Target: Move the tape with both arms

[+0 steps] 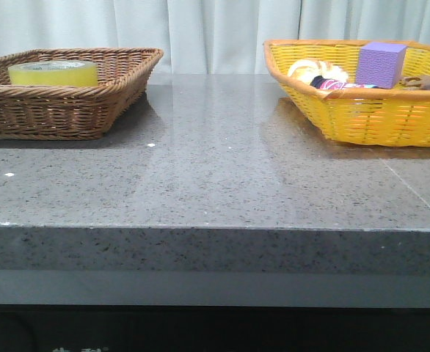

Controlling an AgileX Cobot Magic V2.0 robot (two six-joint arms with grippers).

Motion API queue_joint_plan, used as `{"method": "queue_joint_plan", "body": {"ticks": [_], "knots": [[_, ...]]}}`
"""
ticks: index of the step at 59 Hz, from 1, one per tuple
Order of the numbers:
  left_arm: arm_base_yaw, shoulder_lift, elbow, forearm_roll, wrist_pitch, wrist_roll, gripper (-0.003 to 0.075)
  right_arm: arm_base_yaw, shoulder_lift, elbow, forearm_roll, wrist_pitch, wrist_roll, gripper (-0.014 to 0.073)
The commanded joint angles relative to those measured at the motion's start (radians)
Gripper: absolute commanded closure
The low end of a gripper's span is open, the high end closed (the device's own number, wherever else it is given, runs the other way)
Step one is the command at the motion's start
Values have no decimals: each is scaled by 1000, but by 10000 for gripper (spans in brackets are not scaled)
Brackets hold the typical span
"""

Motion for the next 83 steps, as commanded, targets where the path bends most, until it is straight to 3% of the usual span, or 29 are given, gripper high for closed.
{"method": "queue_joint_plan", "body": {"ticks": [1,14,24,83], "knots": [[0,-19,38,-6,-77,-8,740,-7,-29,-26,5,-89,-5,662],[0,-19,38,-6,-77,-8,740,-7,-29,-26,2,-112,3,662],[0,-19,38,-6,-77,-8,740,-7,-29,-26,-76,-187,74,662],[0,-19,38,-6,-77,-8,740,-7,-29,-26,-111,-171,100,662]]}}
